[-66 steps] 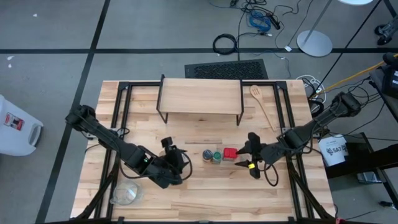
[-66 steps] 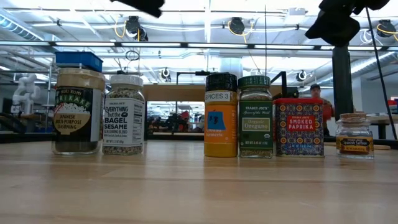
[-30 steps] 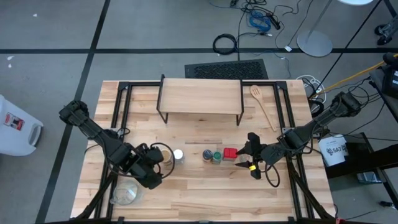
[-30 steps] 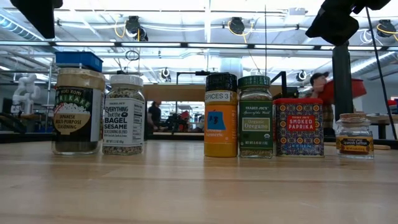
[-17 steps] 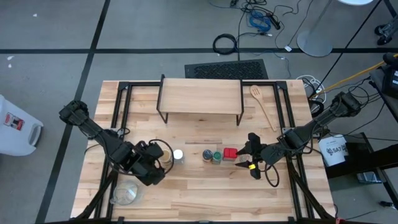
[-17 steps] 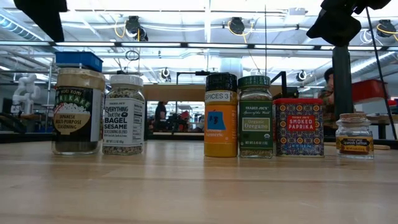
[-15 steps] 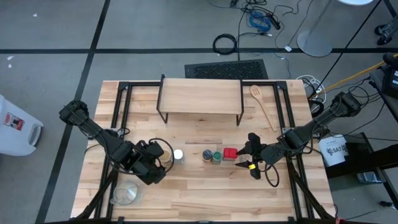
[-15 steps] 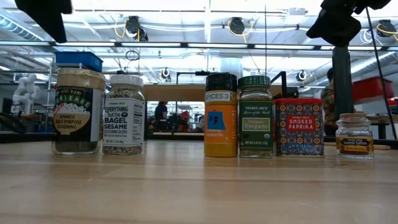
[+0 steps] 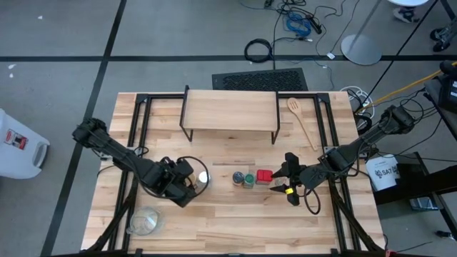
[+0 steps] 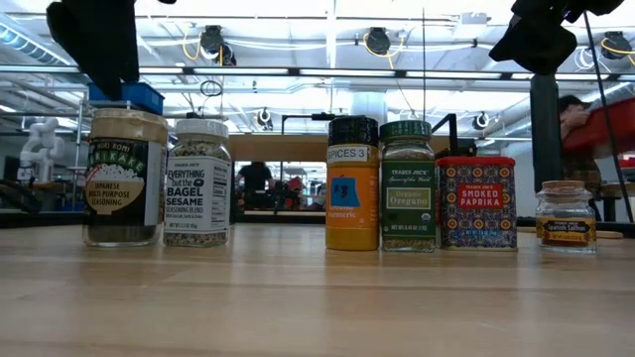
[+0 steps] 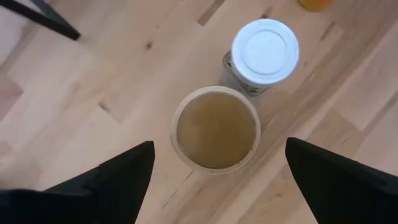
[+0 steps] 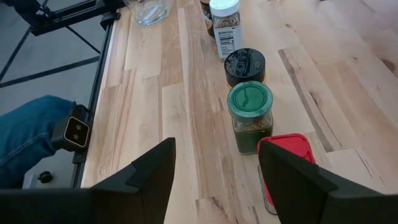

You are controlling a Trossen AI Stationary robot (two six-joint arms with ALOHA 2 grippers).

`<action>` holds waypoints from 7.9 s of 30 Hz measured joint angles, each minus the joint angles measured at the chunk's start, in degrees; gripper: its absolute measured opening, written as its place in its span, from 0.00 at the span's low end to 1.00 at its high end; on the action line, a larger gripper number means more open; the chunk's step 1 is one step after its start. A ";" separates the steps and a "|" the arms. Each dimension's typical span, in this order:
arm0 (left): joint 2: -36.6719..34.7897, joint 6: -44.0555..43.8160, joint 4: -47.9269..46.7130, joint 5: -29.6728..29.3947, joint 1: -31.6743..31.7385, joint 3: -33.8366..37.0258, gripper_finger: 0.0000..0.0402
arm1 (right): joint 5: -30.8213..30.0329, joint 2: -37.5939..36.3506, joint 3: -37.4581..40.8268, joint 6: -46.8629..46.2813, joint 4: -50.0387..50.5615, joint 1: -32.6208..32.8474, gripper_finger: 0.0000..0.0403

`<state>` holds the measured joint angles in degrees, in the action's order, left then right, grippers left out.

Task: Shelf spices
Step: Put the golden seasoning bottle on the shelf

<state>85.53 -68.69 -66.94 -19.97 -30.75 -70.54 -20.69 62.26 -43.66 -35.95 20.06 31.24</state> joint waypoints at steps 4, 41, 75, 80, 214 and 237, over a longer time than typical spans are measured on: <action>0.35 2.12 0.31 -0.06 0.05 0.00 0.92 | 0.00 0.00 0.00 0.22 -0.01 0.00 0.54; 4.60 13.99 0.18 -1.51 2.26 0.02 0.92 | 0.00 0.00 0.02 0.60 0.00 -0.01 0.54; 5.66 17.40 5.39 0.12 4.16 3.06 0.92 | 0.01 0.02 0.02 0.18 0.02 0.04 0.54; 5.66 18.06 6.31 0.45 4.16 4.44 0.92 | 0.02 0.02 0.02 0.18 0.03 0.04 0.54; 7.46 48.04 -11.68 1.36 19.82 -29.30 0.69 | -0.84 0.02 0.02 12.46 -0.34 -4.46 0.54; 7.46 58.27 2.90 15.47 32.70 -31.65 0.70 | 5.24 11.82 0.02 38.44 -38.01 -23.91 0.88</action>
<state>92.99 -10.43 -64.04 -4.49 1.96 -102.19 -15.45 74.08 -43.64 2.49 -17.95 7.34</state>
